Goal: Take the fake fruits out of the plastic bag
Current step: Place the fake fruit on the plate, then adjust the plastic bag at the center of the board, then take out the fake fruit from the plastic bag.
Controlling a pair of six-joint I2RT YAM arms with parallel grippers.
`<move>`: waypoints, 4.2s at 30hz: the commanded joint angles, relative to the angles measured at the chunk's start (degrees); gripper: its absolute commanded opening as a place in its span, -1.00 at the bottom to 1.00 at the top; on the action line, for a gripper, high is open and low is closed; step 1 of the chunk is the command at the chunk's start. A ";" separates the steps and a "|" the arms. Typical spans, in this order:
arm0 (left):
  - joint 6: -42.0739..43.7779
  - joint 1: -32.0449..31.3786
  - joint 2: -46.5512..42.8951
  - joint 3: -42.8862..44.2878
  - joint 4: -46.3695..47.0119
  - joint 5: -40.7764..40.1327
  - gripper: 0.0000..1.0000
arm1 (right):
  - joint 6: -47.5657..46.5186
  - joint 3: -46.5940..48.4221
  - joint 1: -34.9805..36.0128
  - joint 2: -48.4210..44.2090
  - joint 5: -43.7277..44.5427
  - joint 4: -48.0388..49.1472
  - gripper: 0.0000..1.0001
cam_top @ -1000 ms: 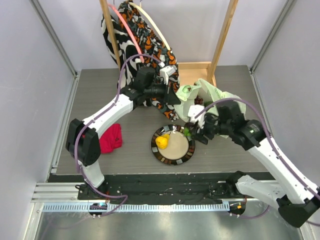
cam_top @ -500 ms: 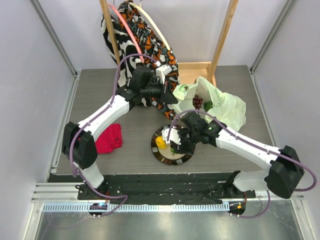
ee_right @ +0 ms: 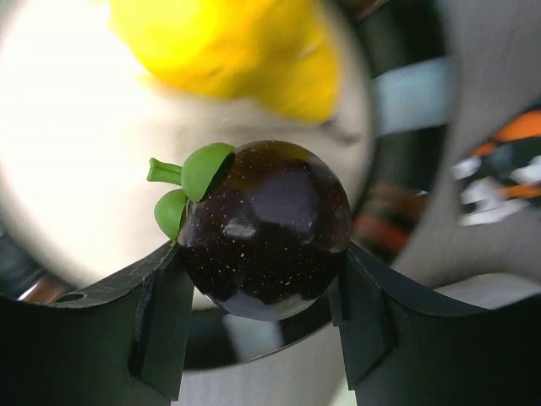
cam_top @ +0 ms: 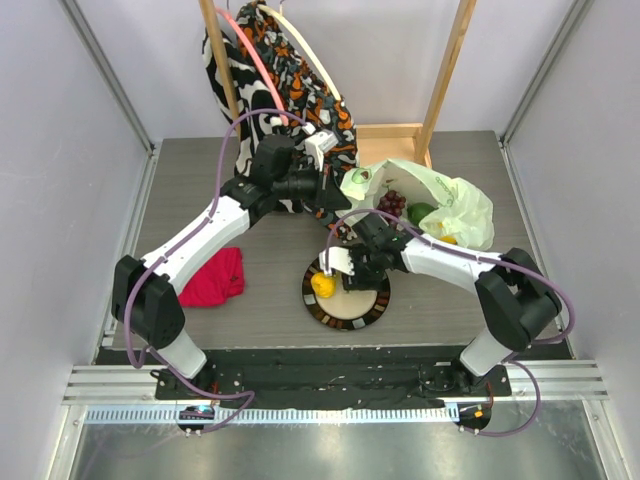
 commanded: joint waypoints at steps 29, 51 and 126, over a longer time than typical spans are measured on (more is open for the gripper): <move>-1.58 -0.51 0.97 -0.14 3.10 3.77 -1.00 | 27.11 20.08 -0.46 -33.21 5.58 -25.39 0.99; 7.03 -3.77 -5.89 -5.41 -5.25 4.57 -1.00 | 38.27 7.34 -15.93 -21.26 2.35 -3.94 -0.57; 13.71 -5.00 0.87 -0.93 -9.38 7.29 -1.00 | 27.28 31.93 -30.96 28.39 12.28 12.06 0.64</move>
